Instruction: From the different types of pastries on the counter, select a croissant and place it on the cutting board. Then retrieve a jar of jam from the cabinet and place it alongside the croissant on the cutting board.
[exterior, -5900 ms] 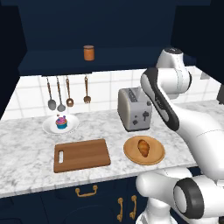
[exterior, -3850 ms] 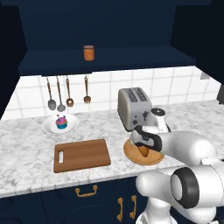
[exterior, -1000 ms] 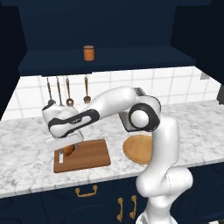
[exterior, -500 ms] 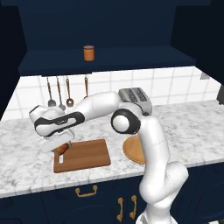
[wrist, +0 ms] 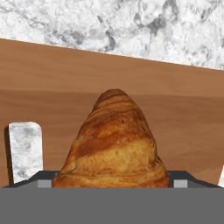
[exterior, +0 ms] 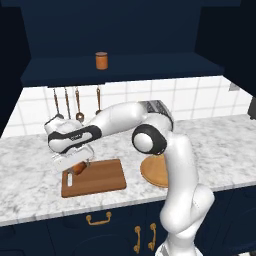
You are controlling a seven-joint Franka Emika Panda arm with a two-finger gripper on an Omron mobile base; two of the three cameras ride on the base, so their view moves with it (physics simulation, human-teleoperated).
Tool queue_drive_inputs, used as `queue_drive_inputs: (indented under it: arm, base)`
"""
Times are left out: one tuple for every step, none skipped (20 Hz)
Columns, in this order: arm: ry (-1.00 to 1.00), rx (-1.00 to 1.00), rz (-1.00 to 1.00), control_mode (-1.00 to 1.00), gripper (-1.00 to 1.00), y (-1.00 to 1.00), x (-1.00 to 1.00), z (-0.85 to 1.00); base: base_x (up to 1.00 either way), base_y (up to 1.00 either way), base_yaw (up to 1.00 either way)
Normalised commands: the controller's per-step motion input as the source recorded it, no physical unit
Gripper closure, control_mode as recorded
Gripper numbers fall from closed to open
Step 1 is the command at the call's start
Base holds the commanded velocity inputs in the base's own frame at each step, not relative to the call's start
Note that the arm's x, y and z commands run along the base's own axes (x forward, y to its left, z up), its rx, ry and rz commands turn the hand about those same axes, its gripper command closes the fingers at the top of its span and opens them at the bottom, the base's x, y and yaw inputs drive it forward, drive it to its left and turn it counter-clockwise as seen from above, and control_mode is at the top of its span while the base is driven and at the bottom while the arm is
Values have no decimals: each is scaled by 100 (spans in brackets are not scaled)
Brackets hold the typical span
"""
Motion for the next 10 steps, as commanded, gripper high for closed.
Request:
queue_drive_inputs:
  arm:
    - [-15,25,0,-100,-100,-44,-14,-6]
    - [-19,29,0,-100,-100,-21,-11,0]
    - [-23,32,0,-100,-100,0,-9,0]
    - [-30,35,0,-100,-100,0,-6,0]
    - [-30,35,0,-100,-100,0,-5,0]
    - [-23,32,0,-100,-100,0,-9,0]
    - [-21,31,0,-100,-100,0,-11,0]
    - [-19,30,0,-100,-100,0,-6,0]
    - [-21,31,0,-100,-100,0,0,0]
    - [-24,29,0,-100,-100,0,0,63]
  base:
    - [0,0,0]
    - [0,0,0]
    - [0,0,0]
    - [0,0,0]
    - [0,0,0]
    - [0,0,0]
    - [0,0,0]
    - [0,0,0]
    - [0,0,0]
    - [0,0,0]
